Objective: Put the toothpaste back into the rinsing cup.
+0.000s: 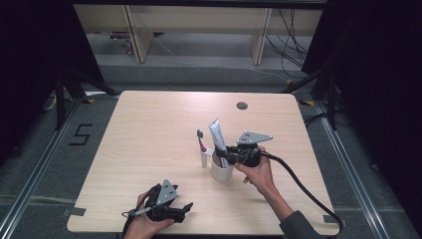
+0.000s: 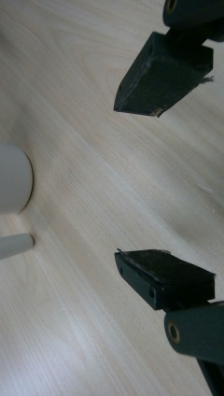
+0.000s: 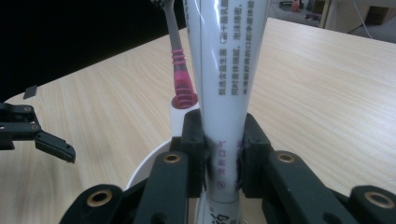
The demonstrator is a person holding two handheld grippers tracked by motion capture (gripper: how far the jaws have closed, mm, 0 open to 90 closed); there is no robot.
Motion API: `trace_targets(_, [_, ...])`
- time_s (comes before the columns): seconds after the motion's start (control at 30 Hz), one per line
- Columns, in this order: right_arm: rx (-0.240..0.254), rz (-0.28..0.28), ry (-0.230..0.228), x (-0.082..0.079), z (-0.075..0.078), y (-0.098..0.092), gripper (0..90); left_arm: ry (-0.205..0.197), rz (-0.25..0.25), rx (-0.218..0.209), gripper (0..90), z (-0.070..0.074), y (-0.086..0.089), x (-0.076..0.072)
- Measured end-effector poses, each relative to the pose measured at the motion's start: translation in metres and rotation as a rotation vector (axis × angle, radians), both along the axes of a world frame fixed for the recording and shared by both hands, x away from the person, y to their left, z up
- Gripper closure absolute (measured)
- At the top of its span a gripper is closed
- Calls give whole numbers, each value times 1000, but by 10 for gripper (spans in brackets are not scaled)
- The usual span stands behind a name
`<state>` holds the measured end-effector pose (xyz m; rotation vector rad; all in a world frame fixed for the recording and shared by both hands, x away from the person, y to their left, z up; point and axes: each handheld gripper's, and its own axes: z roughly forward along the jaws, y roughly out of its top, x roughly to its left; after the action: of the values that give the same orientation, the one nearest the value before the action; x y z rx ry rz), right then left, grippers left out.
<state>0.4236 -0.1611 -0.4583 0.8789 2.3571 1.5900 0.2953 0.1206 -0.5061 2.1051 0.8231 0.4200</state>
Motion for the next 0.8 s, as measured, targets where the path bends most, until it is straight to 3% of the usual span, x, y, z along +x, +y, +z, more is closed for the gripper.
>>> trace_targets(0.1, [-19,4,-17,2,-1,-2,761,5,-1,5,226,1,1,-1])
trace_targets(0.3, [-22,-4,15,-1,-4,-4,760,-4,9,-5,226,1,1,-1])
trace_targets(0.37, [-42,-10,11,-1,-4,-5,759,0,14,-4,226,2,1,-1])
trace_targets(0.4, [-44,-12,-13,0,-5,-5,759,-5,13,-8,226,1,1,-1])
trace_targets(0.47, [-51,4,12,-1,-5,-4,758,-3,9,-4,226,1,1,-1])
trace_targets(0.5, [-72,-2,-14,-1,-5,-5,758,-5,12,-6,226,1,1,-1])
trace_targets(0.53, [-59,5,5,-2,-6,-3,758,-1,14,-3,227,2,1,-1])
trace_targets(0.57, [-79,7,-9,-1,-6,-4,758,-1,10,4,226,2,1,-1])
trace_targets(0.6, [-69,20,-7,-1,-7,-4,757,-5,7,1,226,2,1,-1])
trace_targets(0.63, [-68,9,23,-3,-6,-3,757,-5,6,5,226,2,2,-1])
trace_targets(0.8, [-83,-2,31,-5,-4,-4,755,-5,9,-4,226,2,1,-1])
